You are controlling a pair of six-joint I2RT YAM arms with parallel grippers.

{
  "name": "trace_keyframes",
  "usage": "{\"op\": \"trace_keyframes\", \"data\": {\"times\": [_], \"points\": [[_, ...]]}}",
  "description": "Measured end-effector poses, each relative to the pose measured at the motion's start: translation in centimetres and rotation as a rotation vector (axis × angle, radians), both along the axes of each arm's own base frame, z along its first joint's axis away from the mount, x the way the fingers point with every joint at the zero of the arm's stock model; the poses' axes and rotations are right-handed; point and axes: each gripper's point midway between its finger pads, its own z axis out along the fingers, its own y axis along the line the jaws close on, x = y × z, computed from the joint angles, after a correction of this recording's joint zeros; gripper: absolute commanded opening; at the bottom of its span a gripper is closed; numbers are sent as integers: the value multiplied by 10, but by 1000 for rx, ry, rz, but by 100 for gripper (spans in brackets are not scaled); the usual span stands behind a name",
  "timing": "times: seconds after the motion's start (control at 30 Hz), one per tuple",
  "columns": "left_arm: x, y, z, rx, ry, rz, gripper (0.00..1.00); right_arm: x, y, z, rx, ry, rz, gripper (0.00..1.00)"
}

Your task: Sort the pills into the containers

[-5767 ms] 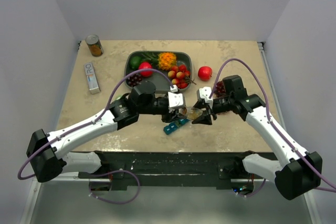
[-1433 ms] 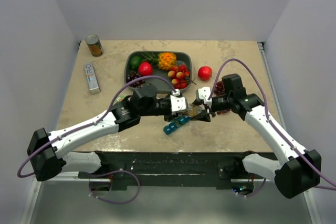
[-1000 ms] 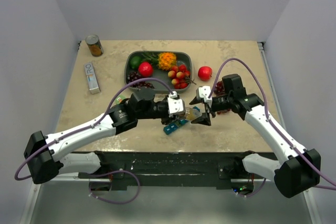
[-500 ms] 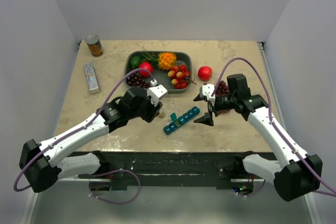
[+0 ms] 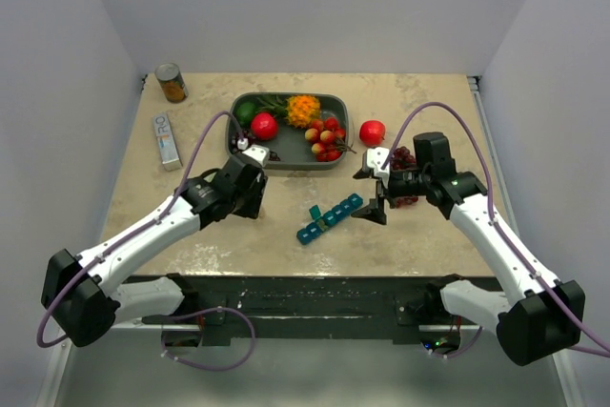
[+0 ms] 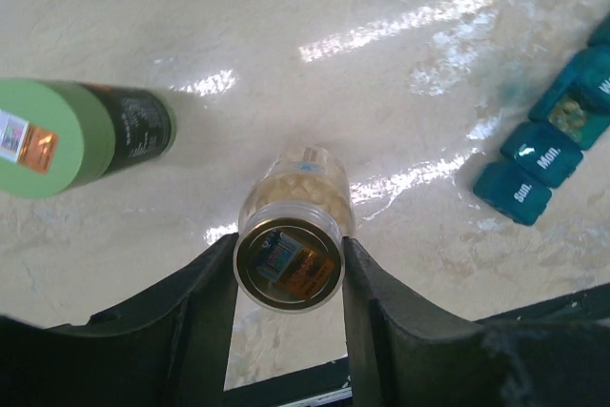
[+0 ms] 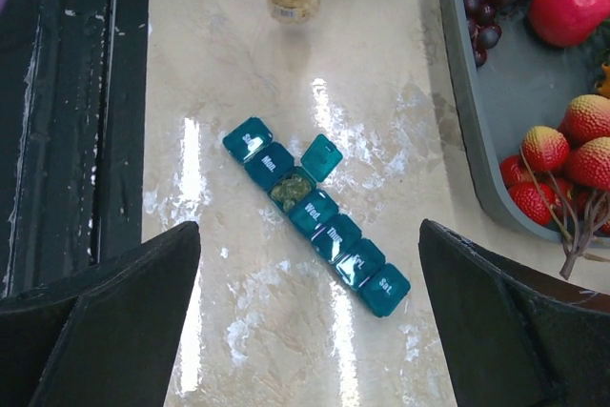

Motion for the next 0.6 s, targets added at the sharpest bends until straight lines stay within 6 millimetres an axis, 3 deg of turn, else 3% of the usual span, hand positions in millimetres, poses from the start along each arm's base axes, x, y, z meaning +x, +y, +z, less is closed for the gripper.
{"op": "trace_keyframes", "data": {"times": [0.4,0.6], "points": [[-16,46,-42,-3,50,345,0,11,-1,-4,7,14,-63,98],[-16,54,-41,-66,14,436,8,15,-1,-3,7,10,-82,97]]}}
